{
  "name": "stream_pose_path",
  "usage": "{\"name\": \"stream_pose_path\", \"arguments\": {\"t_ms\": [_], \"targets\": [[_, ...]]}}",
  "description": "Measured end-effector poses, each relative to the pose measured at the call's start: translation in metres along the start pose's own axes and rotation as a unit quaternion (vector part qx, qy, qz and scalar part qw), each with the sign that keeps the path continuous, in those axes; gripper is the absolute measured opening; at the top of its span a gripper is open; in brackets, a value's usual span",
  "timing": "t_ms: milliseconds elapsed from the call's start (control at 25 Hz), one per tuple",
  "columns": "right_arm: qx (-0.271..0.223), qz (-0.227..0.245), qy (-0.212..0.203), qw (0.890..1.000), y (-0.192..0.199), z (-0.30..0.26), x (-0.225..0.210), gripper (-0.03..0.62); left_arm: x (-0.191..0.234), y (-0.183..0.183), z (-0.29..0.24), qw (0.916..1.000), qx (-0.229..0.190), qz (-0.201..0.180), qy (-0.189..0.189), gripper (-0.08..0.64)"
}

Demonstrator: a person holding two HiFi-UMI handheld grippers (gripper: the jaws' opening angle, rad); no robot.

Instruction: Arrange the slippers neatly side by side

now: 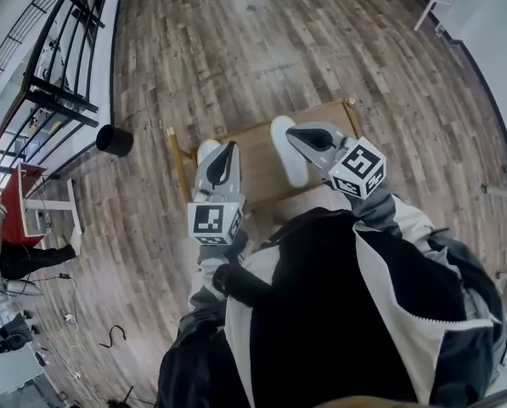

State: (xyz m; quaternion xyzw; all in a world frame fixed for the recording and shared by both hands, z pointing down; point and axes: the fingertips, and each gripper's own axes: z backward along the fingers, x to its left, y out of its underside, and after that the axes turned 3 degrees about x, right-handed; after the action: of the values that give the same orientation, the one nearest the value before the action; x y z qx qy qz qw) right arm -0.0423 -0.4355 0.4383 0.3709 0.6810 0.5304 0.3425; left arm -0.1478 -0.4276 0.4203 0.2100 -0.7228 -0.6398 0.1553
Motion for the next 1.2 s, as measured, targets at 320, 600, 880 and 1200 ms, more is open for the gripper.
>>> {"name": "stream_pose_path", "arguments": {"t_ms": [320,600,880,1200], "targets": [[-0.012,-0.012,-0.025,1.000,0.000,-0.007,0.012,0.006,-0.004,-0.019,0.026,0.9997,-0.019,0.004,-0.015,0.012],[0.020,-0.017,0.001,1.000,0.023,-0.009,-0.006,0.046,-0.007,-0.013,0.029,0.9996,-0.016,0.010,-0.019,0.012],[0.190,-0.089,0.057,0.976,0.160,-0.038,-0.063,0.190,-0.011,-0.002,0.034,0.9997,-0.002,0.016,-0.017,0.012],[0.335,-0.135,0.084,0.929,0.271,-0.056,-0.098,0.227,-0.008,0.005,0.052,0.9990,0.009,0.029,-0.034,0.013]]}}
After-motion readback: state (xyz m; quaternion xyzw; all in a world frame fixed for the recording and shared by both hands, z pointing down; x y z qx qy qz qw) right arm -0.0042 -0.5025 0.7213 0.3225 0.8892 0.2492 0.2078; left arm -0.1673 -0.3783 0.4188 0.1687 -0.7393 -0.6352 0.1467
